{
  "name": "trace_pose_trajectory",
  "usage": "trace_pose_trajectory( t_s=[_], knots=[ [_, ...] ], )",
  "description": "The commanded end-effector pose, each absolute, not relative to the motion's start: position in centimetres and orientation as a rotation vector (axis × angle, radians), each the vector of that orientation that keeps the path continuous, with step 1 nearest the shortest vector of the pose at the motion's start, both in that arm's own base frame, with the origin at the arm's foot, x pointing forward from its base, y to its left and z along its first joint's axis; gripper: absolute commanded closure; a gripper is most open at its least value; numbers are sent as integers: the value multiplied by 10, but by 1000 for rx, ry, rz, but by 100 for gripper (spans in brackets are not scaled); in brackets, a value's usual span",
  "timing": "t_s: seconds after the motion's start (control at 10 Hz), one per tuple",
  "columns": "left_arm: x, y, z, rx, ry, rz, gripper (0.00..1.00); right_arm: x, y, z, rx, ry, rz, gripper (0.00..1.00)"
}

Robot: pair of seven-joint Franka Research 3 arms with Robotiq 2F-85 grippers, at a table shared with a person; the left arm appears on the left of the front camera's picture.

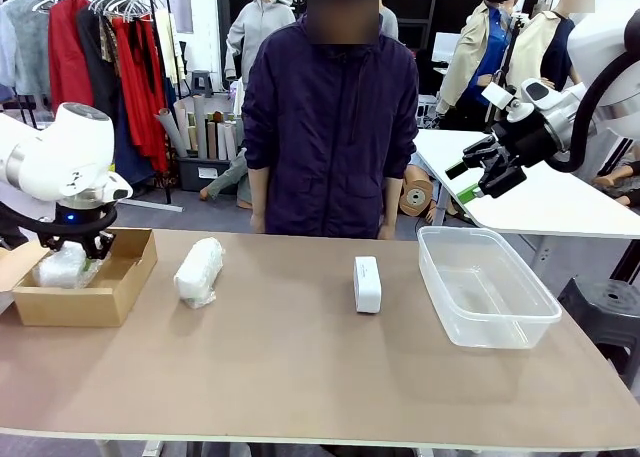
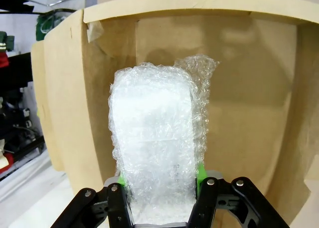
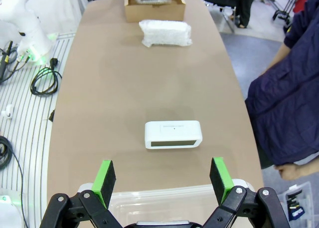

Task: Separate and place wrapped and unwrapped clocks.
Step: If the picked Digital clock is wrapped, place it in the Package Box ; if not, place it in the Organizing box.

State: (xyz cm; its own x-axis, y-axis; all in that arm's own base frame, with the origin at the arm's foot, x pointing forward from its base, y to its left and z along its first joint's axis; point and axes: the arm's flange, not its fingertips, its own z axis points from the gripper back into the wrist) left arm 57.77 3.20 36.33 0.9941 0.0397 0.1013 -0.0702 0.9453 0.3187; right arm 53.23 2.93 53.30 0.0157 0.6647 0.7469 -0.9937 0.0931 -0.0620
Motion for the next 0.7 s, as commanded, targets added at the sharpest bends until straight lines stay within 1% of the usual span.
trace_pose_trajectory(
  t_s=[0.0,0.1,0.5,0.6],
  knots=[
    [580,36,359,349,-107,38,100,531,30,535,580,-734,1408,0],
    [582,36,355,342,-104,42,88,531,30,535,580,-734,1408,0],
    [581,38,355,336,-110,41,11,531,30,535,580,-734,1408,0],
    [581,39,360,333,-114,45,0,531,30,535,580,-734,1408,0]
  ],
)
